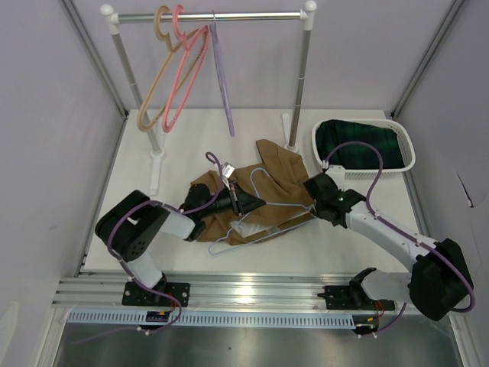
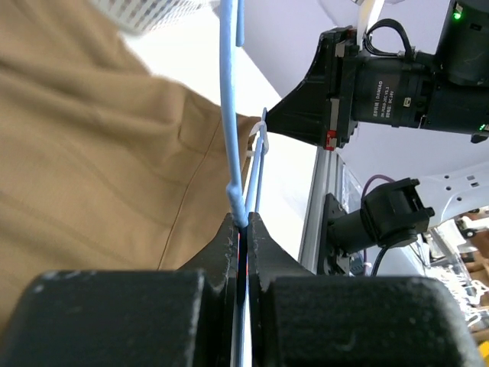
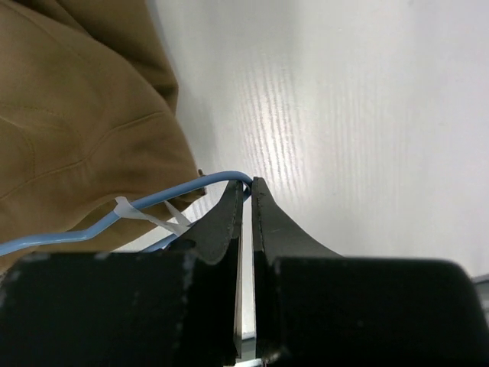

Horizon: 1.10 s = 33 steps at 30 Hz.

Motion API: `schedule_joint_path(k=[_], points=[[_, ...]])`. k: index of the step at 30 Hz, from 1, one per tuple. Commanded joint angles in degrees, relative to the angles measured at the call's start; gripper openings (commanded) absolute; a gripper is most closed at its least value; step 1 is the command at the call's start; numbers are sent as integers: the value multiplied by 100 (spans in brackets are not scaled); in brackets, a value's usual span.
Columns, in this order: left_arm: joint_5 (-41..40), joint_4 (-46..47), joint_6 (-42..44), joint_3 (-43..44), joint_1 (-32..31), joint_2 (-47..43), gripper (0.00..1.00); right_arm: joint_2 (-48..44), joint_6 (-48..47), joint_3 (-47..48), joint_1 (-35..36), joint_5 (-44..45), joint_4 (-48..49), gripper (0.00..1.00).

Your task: Place the skirt on the hanger

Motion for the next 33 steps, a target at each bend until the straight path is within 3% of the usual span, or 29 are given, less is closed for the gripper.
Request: schedule_joint_path(k=[1,10,18,23,29,33], points=[[-19,-367,601,383,-252,-342,0,-328,105,537,175,80,-104,0],[-1135,-3338,2157,1516,-964,-642,0,-530,280,741,457,792,-755,0],[-2331,-5228,2932,2518,-1658,-432,0,-548,474,37,193,319,-333,4],[-2314,-5160,2888,2511,-1711,-308,0,-767,334,-314,132,-357,315,30],[-2121,-4976,2765,2493,-1738,-123,0,-583,368,-499,70,-903,817,42],[-2112,-4958,2730,2484,-1738,-106,0,-513,465,-614,17,-930,933,43]])
